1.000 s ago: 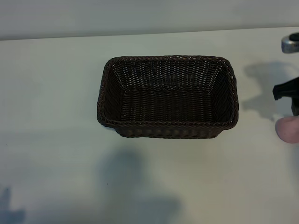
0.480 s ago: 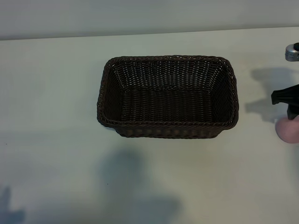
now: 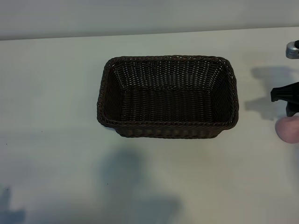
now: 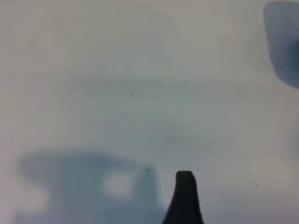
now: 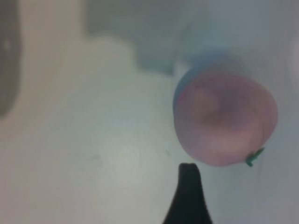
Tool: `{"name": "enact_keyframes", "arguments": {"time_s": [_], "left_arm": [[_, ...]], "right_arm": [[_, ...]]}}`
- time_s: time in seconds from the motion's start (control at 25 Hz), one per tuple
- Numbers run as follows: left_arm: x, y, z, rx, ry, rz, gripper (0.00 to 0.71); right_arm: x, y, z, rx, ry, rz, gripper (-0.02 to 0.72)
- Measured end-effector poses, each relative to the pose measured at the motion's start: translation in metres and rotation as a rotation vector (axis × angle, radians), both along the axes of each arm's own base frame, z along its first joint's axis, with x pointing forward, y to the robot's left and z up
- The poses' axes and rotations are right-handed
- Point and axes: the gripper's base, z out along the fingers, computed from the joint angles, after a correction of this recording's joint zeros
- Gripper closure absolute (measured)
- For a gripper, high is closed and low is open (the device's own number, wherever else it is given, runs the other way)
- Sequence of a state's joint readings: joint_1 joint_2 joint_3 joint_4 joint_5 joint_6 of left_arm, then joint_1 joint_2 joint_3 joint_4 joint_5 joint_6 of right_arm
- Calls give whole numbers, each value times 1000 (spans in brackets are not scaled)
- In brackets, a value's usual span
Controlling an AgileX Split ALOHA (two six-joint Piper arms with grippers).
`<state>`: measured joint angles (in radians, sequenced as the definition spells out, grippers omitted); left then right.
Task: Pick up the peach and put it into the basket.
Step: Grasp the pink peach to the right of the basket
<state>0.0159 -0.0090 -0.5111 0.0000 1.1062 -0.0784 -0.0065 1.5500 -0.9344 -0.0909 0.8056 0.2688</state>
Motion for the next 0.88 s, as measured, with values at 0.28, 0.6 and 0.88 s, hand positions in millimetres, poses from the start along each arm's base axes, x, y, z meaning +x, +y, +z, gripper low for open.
{"name": "enact_keyframes", "arguments": {"time_s": [0.28, 0.6, 0.88], "left_arm": [[0, 0, 0, 0, 0, 0, 116], [0, 0, 0, 0, 0, 0, 116], [0, 0, 0, 0, 0, 0, 116]], "right_arm": [[-2, 0, -16, 2, 8, 5, 160], [4, 0, -34, 1, 46, 7, 160], [11, -1, -48, -6, 47, 2, 160]]}}
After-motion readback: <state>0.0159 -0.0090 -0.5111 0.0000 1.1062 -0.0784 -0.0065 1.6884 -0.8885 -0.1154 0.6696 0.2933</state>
